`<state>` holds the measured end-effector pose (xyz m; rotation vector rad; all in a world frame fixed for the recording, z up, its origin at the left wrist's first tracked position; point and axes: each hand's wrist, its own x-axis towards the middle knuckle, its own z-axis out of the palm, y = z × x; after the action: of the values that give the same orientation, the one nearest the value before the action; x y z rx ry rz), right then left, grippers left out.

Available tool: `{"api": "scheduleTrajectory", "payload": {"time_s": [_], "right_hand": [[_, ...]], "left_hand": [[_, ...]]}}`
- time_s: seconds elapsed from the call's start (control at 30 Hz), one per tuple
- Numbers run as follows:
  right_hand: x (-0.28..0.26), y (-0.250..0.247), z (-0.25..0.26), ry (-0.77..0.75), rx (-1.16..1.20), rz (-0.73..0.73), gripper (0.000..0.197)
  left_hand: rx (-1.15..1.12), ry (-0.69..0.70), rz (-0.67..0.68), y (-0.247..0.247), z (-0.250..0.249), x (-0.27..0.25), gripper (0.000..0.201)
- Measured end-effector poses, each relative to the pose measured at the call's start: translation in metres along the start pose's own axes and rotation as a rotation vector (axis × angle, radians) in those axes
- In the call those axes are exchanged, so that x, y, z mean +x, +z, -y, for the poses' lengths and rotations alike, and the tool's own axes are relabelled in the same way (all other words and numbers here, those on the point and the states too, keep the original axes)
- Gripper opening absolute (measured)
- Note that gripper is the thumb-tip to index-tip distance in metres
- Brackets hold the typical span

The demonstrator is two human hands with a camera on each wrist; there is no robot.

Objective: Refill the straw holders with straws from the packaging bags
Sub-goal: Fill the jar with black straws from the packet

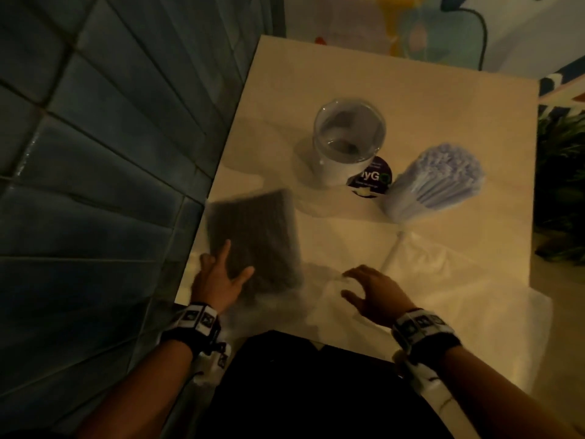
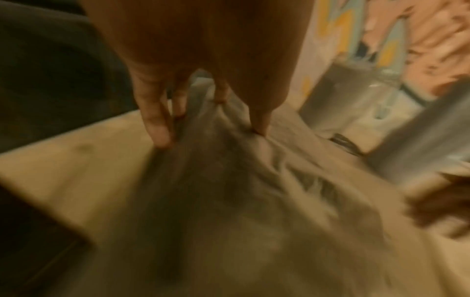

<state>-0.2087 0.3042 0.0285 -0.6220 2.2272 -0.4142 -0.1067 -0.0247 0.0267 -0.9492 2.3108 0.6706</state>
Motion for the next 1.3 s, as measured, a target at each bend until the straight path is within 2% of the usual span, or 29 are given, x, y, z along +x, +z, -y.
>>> {"api": "scheduleTrajectory", "payload": {"time_s": [0.07, 0.17, 0.27, 0.33, 0.43, 0.53, 0.6, 0.63, 0.7, 0.77, 0.87, 0.9, 0.97, 1.03, 1.1, 1.2, 1.3], "right_hand": [[0.022, 0.010, 0.024, 0.086, 0.089, 0.066, 0.054], [0.045, 0.016, 0.043, 0.300, 0.413, 0.042, 0.058], [0.055, 0.012, 0.041, 0.401, 0.539, 0.023, 0.044], [0.054, 0.006, 0.037, 0.453, 0.593, 0.000, 0.027], [0.046, -0.002, 0.029, 0.519, 0.864, -0.190, 0.009], [0.039, -0.011, 0.029, 0.571, 1.305, -0.425, 0.006], [0.042, -0.016, 0.030, 0.592, 1.427, -0.453, 0.009], [0.044, -0.018, 0.031, 0.602, 1.404, -0.416, 0.009], [0.049, -0.018, 0.029, 0.628, 1.213, -0.311, 0.006], [0.053, -0.016, 0.027, 0.635, 1.077, -0.291, 0.008], [0.054, -0.018, 0.027, 0.614, 1.176, -0.296, 0.011], [0.053, -0.020, 0.027, 0.607, 1.194, -0.261, 0.012], [0.046, -0.023, 0.024, 0.614, 1.072, -0.118, 0.013], [0.039, -0.022, 0.018, 0.587, 0.936, -0.026, 0.016], [0.037, -0.019, 0.010, 0.506, 0.854, -0.053, 0.019], [0.041, -0.020, 0.009, 0.414, 0.838, -0.158, 0.020], [0.046, -0.022, 0.012, 0.446, 0.844, -0.167, 0.023]], "left_hand": [[0.043, -0.012, 0.048, 0.003, -0.022, -0.002, 0.090], [0.089, -0.017, 0.084, 0.002, -0.048, -0.002, 0.091], [0.177, 0.001, 0.123, -0.007, -0.057, -0.001, 0.077], [0.263, 0.054, 0.149, -0.012, -0.057, -0.001, 0.062], [0.336, 0.123, 0.203, -0.016, -0.051, 0.000, 0.047], [0.388, 0.168, 0.224, -0.015, -0.046, -0.002, 0.045], [0.424, 0.189, 0.224, -0.010, -0.043, -0.006, 0.046], [0.434, 0.191, 0.223, -0.008, -0.043, -0.008, 0.046], [0.438, 0.184, 0.230, -0.006, -0.045, -0.013, 0.046], [0.434, 0.167, 0.235, -0.005, -0.048, -0.018, 0.047], [0.414, 0.132, 0.258, -0.001, -0.051, -0.025, 0.047], [0.401, 0.115, 0.261, 0.000, -0.053, -0.027, 0.047], [0.353, 0.082, 0.238, -0.003, -0.060, -0.031, 0.049], [0.280, 0.091, 0.153, -0.010, -0.071, -0.033, 0.058], [0.171, 0.203, 0.042, -0.015, -0.086, -0.034, 0.065], [0.069, 0.526, -0.077, -0.010, -0.121, -0.026, 0.058], [0.211, 0.693, 0.034, -0.001, -0.158, -0.004, 0.058]]}}
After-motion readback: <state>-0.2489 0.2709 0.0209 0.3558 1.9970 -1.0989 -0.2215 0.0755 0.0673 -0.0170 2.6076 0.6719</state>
